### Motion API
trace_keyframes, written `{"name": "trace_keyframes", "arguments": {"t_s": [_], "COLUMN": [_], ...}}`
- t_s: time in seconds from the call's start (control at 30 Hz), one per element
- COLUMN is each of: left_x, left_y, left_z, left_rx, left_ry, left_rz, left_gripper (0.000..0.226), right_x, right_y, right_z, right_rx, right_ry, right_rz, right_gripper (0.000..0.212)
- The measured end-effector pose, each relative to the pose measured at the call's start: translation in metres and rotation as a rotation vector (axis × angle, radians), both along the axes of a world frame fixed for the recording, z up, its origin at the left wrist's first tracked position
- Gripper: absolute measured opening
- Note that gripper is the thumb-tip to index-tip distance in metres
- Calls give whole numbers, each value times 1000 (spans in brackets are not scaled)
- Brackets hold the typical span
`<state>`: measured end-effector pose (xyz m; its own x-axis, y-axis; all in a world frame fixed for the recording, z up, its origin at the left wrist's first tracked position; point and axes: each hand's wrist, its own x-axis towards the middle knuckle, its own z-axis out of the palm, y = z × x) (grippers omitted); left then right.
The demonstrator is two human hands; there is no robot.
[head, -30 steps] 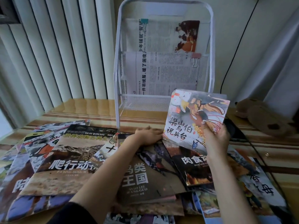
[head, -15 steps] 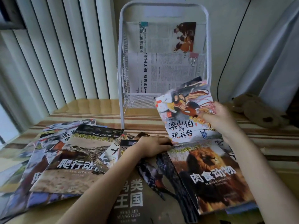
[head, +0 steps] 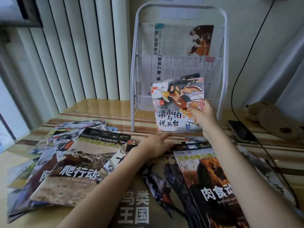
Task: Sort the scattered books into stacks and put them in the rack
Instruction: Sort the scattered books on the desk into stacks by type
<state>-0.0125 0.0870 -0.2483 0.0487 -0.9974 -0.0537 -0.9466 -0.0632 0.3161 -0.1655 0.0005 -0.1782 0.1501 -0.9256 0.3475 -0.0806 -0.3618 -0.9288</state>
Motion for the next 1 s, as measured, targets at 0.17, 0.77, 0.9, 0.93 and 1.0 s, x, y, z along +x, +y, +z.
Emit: {"name": "trace_keyframes", "arguments": {"t_s": [0.17,0.77,0.9,0.93,1.0], "left_x": [29,68,70,70,71], "left_y": [-2,-24,-25,-27,-28], "left_z": [-12,-23,-25,-26,-26], "left_rx": [-49,-411,-442,-456,-443], "left_ry": [-211,729,747,740,739], "left_rz": [88,650,586,568,544], "left_gripper": [60,44,46,49,58], "right_x": [21,96,98,97,96], "right_y": [-7,-29,-33,-34,-36], "right_z": [-21,-104,-100,-101,-103], "right_rx": [97,35,-131,-162,-154], "right_ry": [-76,388,476,487,541], "right_rz": [11,70,-82,-104,-130], "right_gripper": [24,55,61,57,51]}}
